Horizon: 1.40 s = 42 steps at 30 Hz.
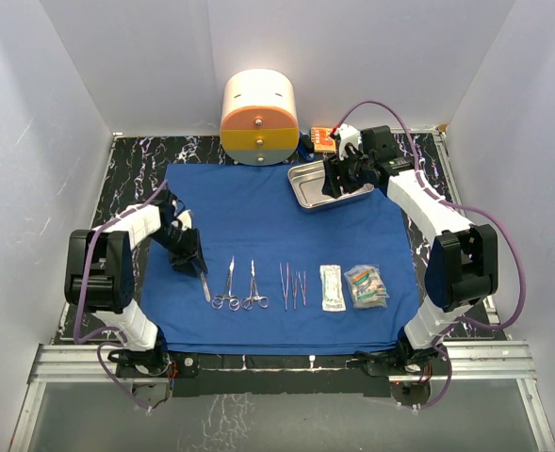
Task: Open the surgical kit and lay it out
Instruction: Place the medical item in the surgical kit.
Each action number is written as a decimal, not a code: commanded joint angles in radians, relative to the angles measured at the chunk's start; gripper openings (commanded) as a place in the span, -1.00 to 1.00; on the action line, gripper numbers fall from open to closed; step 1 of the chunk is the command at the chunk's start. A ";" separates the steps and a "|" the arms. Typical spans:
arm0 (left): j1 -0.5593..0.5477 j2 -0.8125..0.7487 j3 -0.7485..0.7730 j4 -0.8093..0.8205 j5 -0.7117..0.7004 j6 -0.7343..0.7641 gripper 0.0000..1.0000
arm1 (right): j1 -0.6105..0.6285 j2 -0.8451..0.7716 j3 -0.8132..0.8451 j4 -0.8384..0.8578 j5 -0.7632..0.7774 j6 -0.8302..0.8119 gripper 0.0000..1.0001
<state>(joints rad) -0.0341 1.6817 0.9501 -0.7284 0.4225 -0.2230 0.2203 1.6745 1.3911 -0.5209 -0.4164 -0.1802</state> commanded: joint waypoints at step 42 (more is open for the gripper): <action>-0.382 -0.309 -0.194 0.213 -0.202 0.858 0.04 | -0.008 -0.022 0.001 0.038 -0.018 -0.009 0.10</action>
<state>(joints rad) -0.3965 1.4136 0.7696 -0.5201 0.2188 0.5808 0.2203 1.6745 1.3781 -0.5194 -0.4191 -0.1818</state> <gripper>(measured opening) 0.517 0.548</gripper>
